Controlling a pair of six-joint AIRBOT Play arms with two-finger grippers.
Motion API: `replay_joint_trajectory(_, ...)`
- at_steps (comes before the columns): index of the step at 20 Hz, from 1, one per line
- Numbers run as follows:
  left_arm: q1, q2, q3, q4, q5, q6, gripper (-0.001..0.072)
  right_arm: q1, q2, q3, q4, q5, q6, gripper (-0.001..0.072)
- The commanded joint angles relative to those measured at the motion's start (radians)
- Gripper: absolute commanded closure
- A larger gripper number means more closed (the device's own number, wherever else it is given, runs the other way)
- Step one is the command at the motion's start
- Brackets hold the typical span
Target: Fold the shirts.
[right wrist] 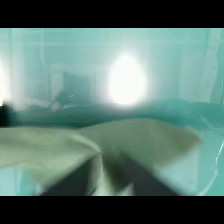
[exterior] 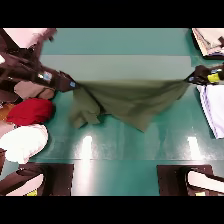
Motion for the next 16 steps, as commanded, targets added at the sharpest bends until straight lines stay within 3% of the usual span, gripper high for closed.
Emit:
replay_joint_trajectory(1,0.001,-0.05,-0.123,0.003,0.065,-0.001,0.0681,-0.017,-0.118,0.009,0.003,-0.062,0.001,0.022)
replay_joint_trajectory(5,0.001,-0.089,-0.127,0.04,0.188,-0.001,0.068,-0.054,-0.061,-0.023,0.001,0.044,-0.036,0.0223)
replay_joint_trajectory(6,0.001,-0.092,-0.127,0.058,0.23,-0.002,0.0505,-0.055,-0.024,-0.069,0.001,0.053,-0.037,0.0222)
replay_joint_trajectory(7,0.001,-0.092,-0.126,0.089,0.27,-0.027,0.0154,-0.053,0.016,-0.127,0.002,0.062,-0.037,0.0223)
replay_joint_trajectory(8,0.005,-0.092,-0.124,0.117,0.285,-0.047,0.0067,-0.049,0.054,-0.186,0.002,0.064,-0.038,0.0222)
replay_joint_trajectory(12,0.139,-0.088,-0.083,0.173,0.09,-0.045,0.0066,-0.029,0.185,-0.386,0.008,0.063,-0.063,0.0222)
replay_joint_trajectory(14,0.232,-0.088,-0.122,0.172,-0.038,0.011,0.0066,-0.01,0.241,-0.459,0.007,0.042,-0.063,0.0223)
replay_joint_trajectory(16,0.279,-0.087,-0.227,0.169,-0.029,0.04,0.0066,0.006,0.282,-0.51,0.008,0.024,-0.063,0.0223)
